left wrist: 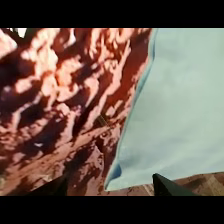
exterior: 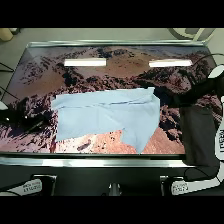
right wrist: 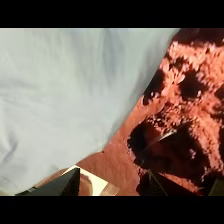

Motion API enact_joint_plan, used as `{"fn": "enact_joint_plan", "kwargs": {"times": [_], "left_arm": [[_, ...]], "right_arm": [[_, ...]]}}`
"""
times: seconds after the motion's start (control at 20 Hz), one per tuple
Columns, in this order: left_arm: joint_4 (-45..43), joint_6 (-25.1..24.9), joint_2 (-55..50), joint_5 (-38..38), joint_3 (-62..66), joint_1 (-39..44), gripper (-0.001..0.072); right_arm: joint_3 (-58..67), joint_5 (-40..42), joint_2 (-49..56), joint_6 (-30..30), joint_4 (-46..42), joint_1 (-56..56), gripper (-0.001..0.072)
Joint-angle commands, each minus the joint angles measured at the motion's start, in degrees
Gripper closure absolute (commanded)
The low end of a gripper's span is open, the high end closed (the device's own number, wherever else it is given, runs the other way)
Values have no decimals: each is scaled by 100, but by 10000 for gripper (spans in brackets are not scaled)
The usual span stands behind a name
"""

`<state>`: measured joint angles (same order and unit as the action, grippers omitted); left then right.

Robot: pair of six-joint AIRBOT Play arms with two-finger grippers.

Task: Fold the shirts.

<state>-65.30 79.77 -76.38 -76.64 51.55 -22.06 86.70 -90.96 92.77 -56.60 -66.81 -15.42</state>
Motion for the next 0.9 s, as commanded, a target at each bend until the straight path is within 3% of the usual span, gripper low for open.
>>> {"fn": "enact_joint_plan", "kwargs": {"times": [0.0, 0.1, 0.45, 0.5, 0.55, 0.65, 0.85], "left_arm": [[741, -501, 236, 507, -1235, -31, 109], [754, -501, 227, 789, -1342, -28, 188], [1036, -627, 79, 1104, -1346, 538, 190], [1088, -597, 66, 1193, -1346, 588, 258], [1141, -564, 70, 1274, -1346, 614, 461], [1185, -575, 79, 1294, -1333, 608, 679], [1200, -654, 149, 1156, -1222, 610, 684]], "right_arm": [[-994, 232, -337, 186, 170, -37, 289], [-1054, 179, -337, 293, 129, -37, 289], [-1303, 466, -337, 201, -140, -37, 280], [-1513, 551, -337, 184, 7, -37, 280], [-1720, 671, -337, 184, 118, -37, 280], [-2142, 997, -334, 214, 393, -37, 280], [-2754, 1735, -323, 393, 922, -37, 280]]}}
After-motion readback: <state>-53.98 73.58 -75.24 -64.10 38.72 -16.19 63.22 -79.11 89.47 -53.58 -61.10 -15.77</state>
